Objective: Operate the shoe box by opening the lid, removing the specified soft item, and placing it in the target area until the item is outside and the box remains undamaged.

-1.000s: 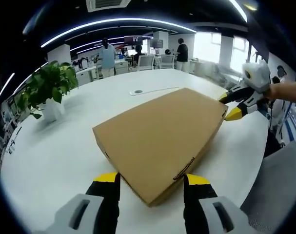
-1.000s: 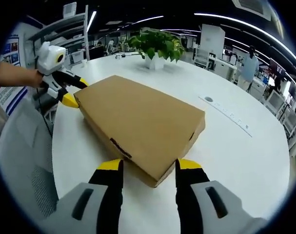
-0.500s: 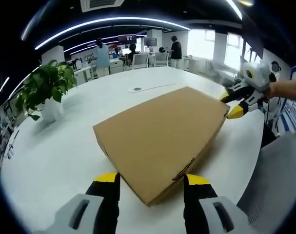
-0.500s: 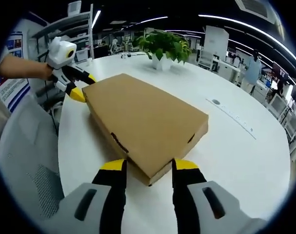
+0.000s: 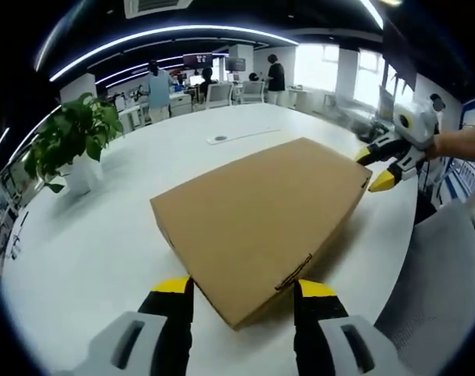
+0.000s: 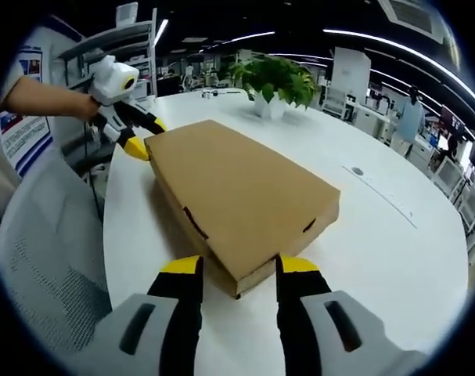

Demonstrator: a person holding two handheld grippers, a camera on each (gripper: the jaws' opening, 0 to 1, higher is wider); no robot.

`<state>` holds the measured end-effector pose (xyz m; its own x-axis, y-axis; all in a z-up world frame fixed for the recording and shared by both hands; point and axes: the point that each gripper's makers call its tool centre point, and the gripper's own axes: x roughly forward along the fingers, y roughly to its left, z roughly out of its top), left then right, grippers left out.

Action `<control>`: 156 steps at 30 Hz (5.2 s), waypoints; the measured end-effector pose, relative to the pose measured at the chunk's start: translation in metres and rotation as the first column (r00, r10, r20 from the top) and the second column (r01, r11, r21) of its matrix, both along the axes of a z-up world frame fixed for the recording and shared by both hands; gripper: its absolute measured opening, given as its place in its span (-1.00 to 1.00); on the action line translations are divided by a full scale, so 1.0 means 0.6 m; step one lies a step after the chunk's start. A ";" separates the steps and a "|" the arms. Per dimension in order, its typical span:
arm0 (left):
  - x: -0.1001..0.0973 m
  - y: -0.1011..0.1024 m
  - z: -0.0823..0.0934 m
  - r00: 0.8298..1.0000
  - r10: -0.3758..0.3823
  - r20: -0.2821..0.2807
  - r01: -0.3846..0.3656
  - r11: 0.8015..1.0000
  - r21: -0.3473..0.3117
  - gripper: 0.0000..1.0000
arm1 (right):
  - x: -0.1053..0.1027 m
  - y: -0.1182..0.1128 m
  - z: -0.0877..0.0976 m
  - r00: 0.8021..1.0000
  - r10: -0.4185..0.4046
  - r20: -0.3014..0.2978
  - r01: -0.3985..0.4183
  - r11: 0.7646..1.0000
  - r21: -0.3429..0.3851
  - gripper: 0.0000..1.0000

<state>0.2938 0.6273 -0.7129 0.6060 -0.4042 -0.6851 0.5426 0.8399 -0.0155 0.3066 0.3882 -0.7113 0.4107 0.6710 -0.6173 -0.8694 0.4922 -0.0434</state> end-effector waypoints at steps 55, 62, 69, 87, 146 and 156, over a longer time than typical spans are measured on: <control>-0.049 0.030 0.016 1.000 0.020 -0.001 -0.020 0.999 -0.032 -0.06 | -0.052 0.035 0.007 1.000 -0.031 0.000 0.031 0.996 0.079 -0.33; -0.050 0.030 0.018 1.000 0.014 -0.001 -0.014 1.000 -0.019 -0.05 | -0.057 0.037 0.009 0.999 -0.042 -0.019 0.043 0.995 0.095 -0.29; -0.050 0.031 0.028 1.000 0.021 0.013 -0.020 0.999 -0.027 -0.06 | -0.060 0.037 0.019 0.999 -0.045 -0.015 0.047 0.993 0.109 -0.27; -0.046 0.031 0.080 0.997 0.031 0.077 -0.029 0.999 -0.034 -0.05 | -0.055 0.039 0.076 0.998 -0.054 0.035 0.049 0.990 0.134 -0.23; 0.077 0.046 0.220 0.950 0.087 0.299 -0.092 0.996 0.001 -0.16 | 0.054 0.048 0.211 0.979 -0.101 0.174 0.064 0.977 0.205 -0.18; 0.108 0.056 0.232 0.937 0.078 0.341 -0.094 0.995 0.029 -0.27 | 0.078 0.051 0.222 0.978 -0.098 0.186 0.060 0.977 0.204 -0.15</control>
